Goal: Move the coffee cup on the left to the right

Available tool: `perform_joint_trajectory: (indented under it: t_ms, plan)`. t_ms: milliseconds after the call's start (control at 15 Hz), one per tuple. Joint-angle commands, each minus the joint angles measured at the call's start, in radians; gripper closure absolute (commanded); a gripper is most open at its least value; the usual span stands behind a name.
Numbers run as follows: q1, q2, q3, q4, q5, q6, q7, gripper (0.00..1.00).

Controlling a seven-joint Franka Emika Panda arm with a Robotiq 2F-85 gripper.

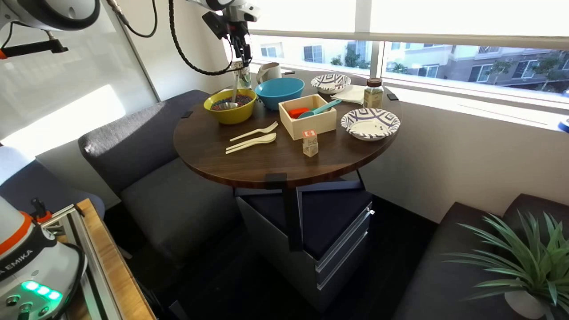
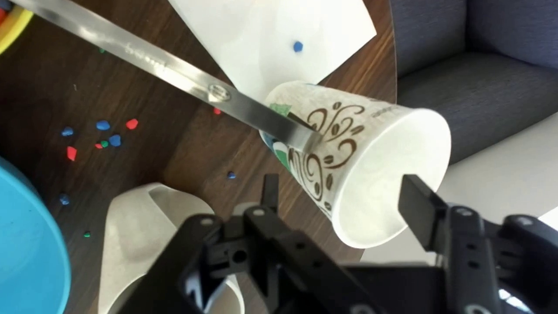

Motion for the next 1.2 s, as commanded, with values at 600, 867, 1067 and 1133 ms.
perform_joint_trajectory:
  t_ms: [600, 867, 1067, 1133]
  plan:
    - [0.052, 0.106, -0.033, 0.154, -0.098, -0.039, 0.083, 0.68]
    - [0.053, 0.105, -0.037, 0.152, -0.105, -0.031, 0.091, 0.90]
    - [0.051, 0.106, -0.037, 0.157, -0.103, -0.023, 0.095, 1.00]
    - [0.049, 0.105, -0.036, 0.158, -0.099, -0.015, 0.095, 0.99]
